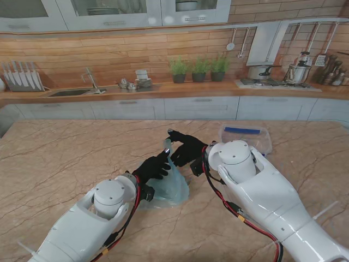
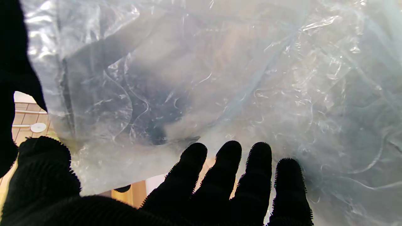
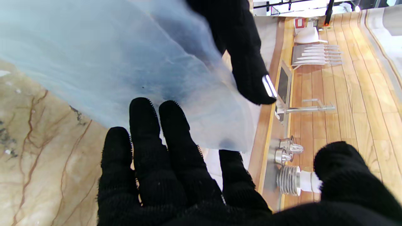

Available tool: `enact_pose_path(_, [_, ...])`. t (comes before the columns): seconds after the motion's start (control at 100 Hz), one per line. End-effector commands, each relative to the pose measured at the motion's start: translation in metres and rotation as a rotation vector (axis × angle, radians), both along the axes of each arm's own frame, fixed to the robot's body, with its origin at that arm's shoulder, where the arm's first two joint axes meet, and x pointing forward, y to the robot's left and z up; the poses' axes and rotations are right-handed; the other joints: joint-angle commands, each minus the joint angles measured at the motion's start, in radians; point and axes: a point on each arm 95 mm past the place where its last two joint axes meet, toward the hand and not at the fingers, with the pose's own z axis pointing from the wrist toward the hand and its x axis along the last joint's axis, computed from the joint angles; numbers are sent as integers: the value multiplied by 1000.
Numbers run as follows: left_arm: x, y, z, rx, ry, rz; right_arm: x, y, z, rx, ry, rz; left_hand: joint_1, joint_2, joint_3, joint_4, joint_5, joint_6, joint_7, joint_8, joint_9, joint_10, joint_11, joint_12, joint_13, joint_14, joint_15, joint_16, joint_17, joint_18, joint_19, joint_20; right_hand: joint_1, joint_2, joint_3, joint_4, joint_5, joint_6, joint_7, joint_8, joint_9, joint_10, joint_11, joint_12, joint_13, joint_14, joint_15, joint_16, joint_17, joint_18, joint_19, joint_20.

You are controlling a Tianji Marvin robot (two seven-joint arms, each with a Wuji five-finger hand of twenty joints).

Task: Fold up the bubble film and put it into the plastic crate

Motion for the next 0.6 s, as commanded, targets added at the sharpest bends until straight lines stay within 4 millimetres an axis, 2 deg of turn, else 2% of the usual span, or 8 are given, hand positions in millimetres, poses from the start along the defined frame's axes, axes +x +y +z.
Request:
enact_pose_path(0.0, [-3,-3,-1,-8,7,-8,-2,6,-2,5,10,29,12,-37,-8,34,-5,-2,-42,-17,-25,-3,-14,-20,-12,-5,-7,-9,-8,33,-23,-10,20,4,-11,17,-30,-39,6,-8,-19,-1,-27,-15,23,-2,-18,-14,-3,1,-12,35])
enact_pose_path(0.21, [-4,-2,0,-24,20,-9,0,15,-11,-16,40,85,19,-42,-5,37,2,8,-41,-19,-18,2,-10,-19,-6,1,-3,-6,0,26,-27,-4,25,2,-10,18,-52,-50,5,-8,-59,-11,-69,-31,9,4,-48,-26,-16,-1,-22,33])
enact_pose_path(0.3, [-5,-2,1,-33,28,-5,0,18,-13,-22,51,105,45,-54,4,41,6,10,-40,-20,-13,6,-7,-17,-1,7,3,-3,5,24,-22,4,23,3,-11,19,-64,-55,8,-10,-79,-4,-84,-35,5,25,-96,-50,-14,0,-28,29])
enact_pose_path(0.35, [-6,-2,1,-34,36,-6,0,19,-13,-20,52,107,89,-74,14,43,6,8,-40,-20,-8,4,-3,-16,5,6,8,-1,10,22,-17,9,23,2,-11,19,-66,-58,9,-10,-85,-4,-86,-35,-4,35,-111,-58,-12,1,-29,28])
enact_pose_path(0.42, [-6,0,1,-29,51,-20,0,19,-12,-9,47,97,213,-101,5,41,6,-7,-36,-16,-4,0,9,-8,15,2,23,5,16,13,1,33,26,-4,-9,20,-66,-60,14,-10,-86,-13,-87,-36,-3,45,-128,-68,-11,6,-31,26])
enact_pose_path(0.49, [-7,1,1,-24,63,-33,0,18,-10,-2,34,87,328,-105,19,51,16,-32,-23,-4,10,-11,21,0,31,-4,39,10,29,4,28,50,28,-7,-6,20,-64,-63,19,-10,-83,-28,-90,-37,-3,50,-138,-73,-10,7,-32,25])
enact_pose_path(0.56, [-6,2,1,-28,71,-33,-1,15,-7,-3,15,78,419,-88,65,72,34,-51,-4,16,26,-17,34,7,46,-4,59,17,35,0,64,65,32,-12,-3,21,-60,-67,24,-10,-80,-38,-94,-39,0,50,-143,-76,-7,8,-31,24])
enact_pose_path(0.59, [-6,2,1,-33,74,-28,-1,13,-5,-5,6,74,423,-96,149,88,40,-57,0,32,32,-19,35,10,48,-4,66,12,34,0,82,52,33,-13,-3,21,-59,-68,26,-10,-77,-40,-96,-40,1,49,-144,-77,-5,8,-31,23])
